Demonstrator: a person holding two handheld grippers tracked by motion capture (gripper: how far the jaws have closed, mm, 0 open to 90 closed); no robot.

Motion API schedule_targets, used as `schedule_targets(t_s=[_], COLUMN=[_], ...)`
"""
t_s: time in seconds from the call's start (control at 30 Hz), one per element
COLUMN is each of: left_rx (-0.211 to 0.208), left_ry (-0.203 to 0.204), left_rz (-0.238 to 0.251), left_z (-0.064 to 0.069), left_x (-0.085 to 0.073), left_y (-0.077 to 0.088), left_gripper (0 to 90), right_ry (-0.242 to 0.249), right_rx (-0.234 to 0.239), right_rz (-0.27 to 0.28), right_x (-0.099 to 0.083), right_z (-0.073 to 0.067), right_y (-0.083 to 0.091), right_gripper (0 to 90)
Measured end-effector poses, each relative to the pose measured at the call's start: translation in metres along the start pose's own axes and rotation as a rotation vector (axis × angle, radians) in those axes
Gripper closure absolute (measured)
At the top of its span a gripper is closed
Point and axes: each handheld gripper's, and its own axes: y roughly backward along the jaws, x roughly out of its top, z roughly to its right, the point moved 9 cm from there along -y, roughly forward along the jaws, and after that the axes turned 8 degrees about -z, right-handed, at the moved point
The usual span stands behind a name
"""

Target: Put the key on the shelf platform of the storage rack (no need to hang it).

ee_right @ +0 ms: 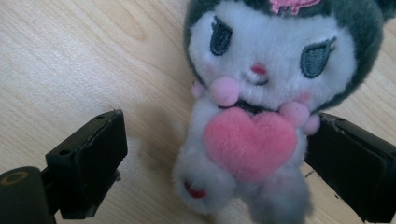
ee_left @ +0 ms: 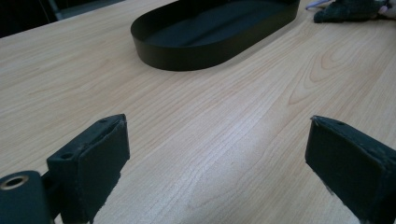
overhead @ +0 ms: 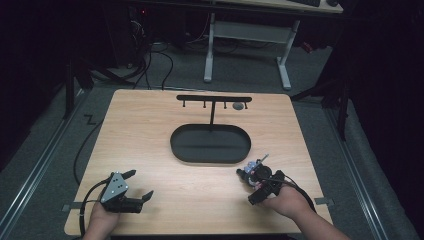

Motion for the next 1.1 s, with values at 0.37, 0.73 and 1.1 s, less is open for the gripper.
schedule_targets(t_s=[0.37,0.73,1.1], left_rx=[0.004,0.001,0.000], left_ry=[0.001,-0.001,-0.002], left_rz=[0.001,0.003,0.000], left_z=[-0.0005,-0.0003,-0.0012], left_x=[0.0006,0.0010,0.0004], left_y=[-0.0002,0.0000,0.0002], left_gripper=[6.9,6.9,6.9], right_ry=[-0.044,-0.077,-0.104], right_rx=[0.021,0.065,0.084], right_rz=[0.011,-0.013,-0.032], right_x=[0.0018,-0.0006,0.0019], right_z=[0.0043,0.0000,-0.0006], right_y=[-0.0008,-0.0028,-0.0076], right_gripper=[12.6,25.9,31.2])
